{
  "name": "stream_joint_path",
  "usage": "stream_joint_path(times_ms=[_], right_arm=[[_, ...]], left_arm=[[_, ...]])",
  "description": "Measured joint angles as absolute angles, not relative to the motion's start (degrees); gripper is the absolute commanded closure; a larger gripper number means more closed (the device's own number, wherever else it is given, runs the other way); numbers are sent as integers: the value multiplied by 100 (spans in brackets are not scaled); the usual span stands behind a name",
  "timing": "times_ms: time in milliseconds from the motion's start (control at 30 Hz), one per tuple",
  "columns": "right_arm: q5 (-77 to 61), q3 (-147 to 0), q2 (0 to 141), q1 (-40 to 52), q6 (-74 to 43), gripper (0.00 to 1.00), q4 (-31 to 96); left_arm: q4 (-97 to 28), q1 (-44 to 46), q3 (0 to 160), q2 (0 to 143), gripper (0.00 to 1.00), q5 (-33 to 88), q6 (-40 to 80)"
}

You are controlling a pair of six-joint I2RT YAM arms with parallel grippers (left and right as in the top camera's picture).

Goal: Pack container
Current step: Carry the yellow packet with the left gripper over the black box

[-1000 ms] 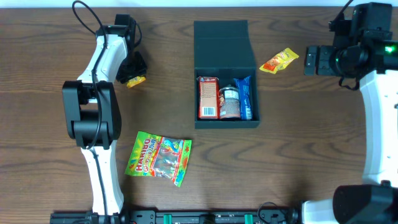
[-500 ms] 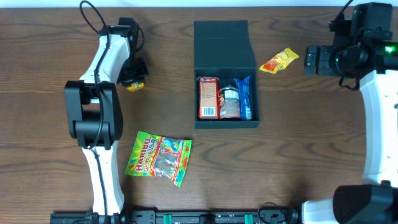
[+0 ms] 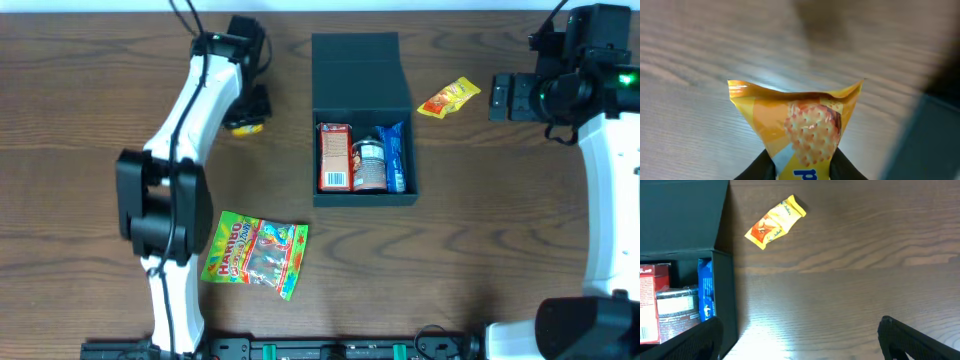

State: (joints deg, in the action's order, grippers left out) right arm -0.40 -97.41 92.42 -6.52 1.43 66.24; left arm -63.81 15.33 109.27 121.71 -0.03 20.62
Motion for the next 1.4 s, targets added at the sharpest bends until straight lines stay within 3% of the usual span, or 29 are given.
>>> stream_joint_path(times_ms=[300,633,900,1400], right_arm=[[-40,-9738,9242,-652,143,1,6622],[-40,-9741,9242,-652,143,1,6622],[-40,-9741,9242,-652,143,1,6622],[-40,-9741,9242,-652,143,1,6622]], left_arm=[[-5902,2965,11043,11620,73,1,3208],[-5234,4093,11043,11620,72,-443,6318],[-5011,4171,11043,11649,72,-1162,8066],[-4254,4169,11043,12473,72,-827,9030]])
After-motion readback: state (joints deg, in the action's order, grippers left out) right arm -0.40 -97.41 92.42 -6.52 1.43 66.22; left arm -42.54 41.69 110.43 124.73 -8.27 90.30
